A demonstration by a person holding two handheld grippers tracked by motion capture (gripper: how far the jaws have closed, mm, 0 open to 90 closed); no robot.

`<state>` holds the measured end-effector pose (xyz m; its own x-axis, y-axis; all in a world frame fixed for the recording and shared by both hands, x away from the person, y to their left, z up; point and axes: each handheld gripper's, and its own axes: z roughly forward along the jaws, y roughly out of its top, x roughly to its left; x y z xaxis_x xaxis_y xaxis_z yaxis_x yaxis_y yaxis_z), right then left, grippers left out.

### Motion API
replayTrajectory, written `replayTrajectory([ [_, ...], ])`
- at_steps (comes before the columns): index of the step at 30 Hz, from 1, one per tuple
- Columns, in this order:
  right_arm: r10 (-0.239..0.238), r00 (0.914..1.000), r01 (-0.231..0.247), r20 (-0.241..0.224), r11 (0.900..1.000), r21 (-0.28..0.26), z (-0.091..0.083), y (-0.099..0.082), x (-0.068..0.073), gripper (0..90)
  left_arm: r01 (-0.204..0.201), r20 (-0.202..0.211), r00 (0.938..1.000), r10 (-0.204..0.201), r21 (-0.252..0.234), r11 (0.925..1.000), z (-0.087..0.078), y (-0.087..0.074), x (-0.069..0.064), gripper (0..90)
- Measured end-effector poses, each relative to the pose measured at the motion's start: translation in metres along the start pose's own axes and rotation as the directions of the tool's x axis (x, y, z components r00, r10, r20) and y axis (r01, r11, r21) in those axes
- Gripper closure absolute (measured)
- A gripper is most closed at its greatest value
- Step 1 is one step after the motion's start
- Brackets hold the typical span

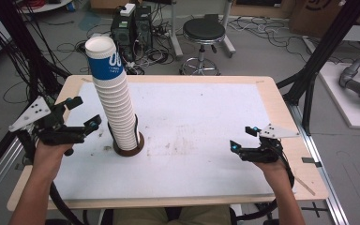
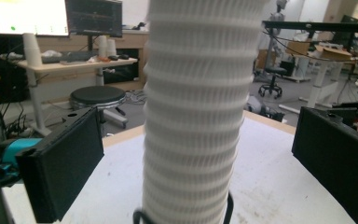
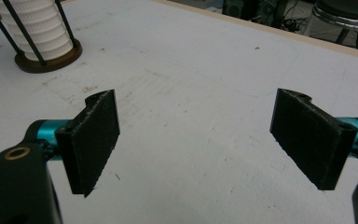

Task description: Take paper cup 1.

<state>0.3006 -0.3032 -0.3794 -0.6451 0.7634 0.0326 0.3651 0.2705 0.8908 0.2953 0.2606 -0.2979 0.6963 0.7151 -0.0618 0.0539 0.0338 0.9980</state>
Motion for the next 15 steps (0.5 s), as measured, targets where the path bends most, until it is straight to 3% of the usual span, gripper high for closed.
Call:
replayTrajectory([
  [5, -0.015, 0.9998, 0.015, -0.013, 0.9999, -0.004, 0.001, 0.003, 0.003, 16.0, -0.013, -0.009, 0.9999, 0.013, -0.011, 0.9999, 0.013, 0.014, 0.0, 1.8],
  [8, -0.022, 0.9996, 0.022, -0.018, 0.9998, -0.001, 0.002, 0.003, 0.004, 16.0, -0.007, 0.006, 1.0, 0.008, -0.035, 0.9994, 0.021, 0.023, 0.0, 1.8],
  [15, -0.029, 0.9991, 0.029, -0.03, 0.9996, 0.001, 0.004, 0.005, 0.008, 16.0, -0.005, 0.018, 0.9998, 0.006, -0.025, 0.9997, 0.032, 0.032, 0.003, 1.8],
])
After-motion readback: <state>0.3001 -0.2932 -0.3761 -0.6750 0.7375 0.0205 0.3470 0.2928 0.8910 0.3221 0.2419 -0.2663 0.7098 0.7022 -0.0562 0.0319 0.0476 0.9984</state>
